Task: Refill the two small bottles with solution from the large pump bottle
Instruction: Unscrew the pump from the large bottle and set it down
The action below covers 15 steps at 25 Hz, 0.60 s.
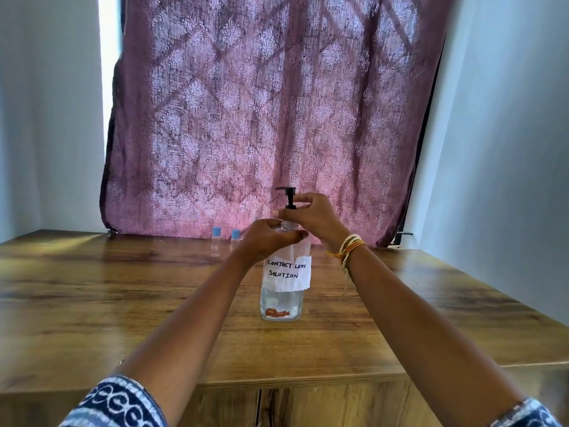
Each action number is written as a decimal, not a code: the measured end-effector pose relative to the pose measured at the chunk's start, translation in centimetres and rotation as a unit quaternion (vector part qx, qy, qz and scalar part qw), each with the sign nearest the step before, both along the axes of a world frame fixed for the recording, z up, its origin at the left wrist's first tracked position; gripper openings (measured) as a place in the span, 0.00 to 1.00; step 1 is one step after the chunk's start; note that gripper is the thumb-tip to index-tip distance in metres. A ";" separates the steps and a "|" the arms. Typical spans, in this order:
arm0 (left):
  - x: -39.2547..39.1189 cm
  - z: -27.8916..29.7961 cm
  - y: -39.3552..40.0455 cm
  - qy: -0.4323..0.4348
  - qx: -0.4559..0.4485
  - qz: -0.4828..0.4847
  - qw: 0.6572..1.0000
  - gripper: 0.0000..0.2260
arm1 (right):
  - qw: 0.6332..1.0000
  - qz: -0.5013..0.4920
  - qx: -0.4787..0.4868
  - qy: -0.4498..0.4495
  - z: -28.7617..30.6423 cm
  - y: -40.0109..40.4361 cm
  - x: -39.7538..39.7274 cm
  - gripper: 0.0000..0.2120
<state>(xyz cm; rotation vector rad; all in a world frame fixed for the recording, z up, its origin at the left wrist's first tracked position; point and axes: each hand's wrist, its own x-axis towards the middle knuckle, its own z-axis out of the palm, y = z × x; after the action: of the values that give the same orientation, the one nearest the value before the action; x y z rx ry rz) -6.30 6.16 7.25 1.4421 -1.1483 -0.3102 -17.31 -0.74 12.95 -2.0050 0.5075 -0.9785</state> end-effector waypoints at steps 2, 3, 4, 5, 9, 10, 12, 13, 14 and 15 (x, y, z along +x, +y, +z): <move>0.0 0.0 -0.1 0.001 0.003 -0.001 1.000 0.15 | 0.999 -0.018 0.013 -0.026 0.0 -0.2 -0.1 0.20; 0.1 0.0 -0.1 0.004 0.003 0.000 1.000 0.16 | 0.999 -0.016 0.023 -0.034 0.1 -0.3 -0.2 0.18; 0.1 0.0 -0.1 0.006 0.003 0.001 1.000 0.17 | 0.999 -0.005 0.033 -0.034 0.2 -0.5 -0.2 0.16; 0.1 0.0 -0.2 0.003 0.003 0.004 1.000 0.17 | 0.999 0.010 0.040 -0.029 0.2 -0.5 -0.2 0.15; 0.2 -0.1 -0.1 -0.017 0.007 0.010 1.000 0.18 | 0.999 0.035 0.021 0.001 -0.1 -0.4 -0.1 0.23; 0.2 -0.1 -0.1 -0.016 0.006 0.011 1.000 0.18 | 1.000 0.022 0.017 -0.004 -0.1 -0.5 -0.1 0.23; 0.2 0.0 -0.1 -0.008 0.007 0.012 1.000 0.18 | 1.000 0.005 0.020 -0.021 0.1 -0.6 -0.2 0.20; 0.1 0.0 0.0 -0.006 0.007 0.010 1.000 0.17 | 0.999 0.006 0.025 -0.021 0.2 -0.7 -0.1 0.18; 0.1 0.0 0.0 -0.004 0.006 0.010 1.000 0.16 | 0.999 0.012 0.026 -0.017 0.2 -0.7 -0.1 0.17; 0.1 0.0 0.0 -0.002 0.003 0.009 1.000 0.16 | 1.000 0.021 0.022 -0.010 0.1 -0.7 0.1 0.17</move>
<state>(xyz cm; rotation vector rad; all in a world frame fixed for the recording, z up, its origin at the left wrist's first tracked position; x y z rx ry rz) -6.22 6.12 7.25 1.4582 -1.1375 -0.2975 -17.23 -1.43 13.08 -1.9583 0.4712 -0.9532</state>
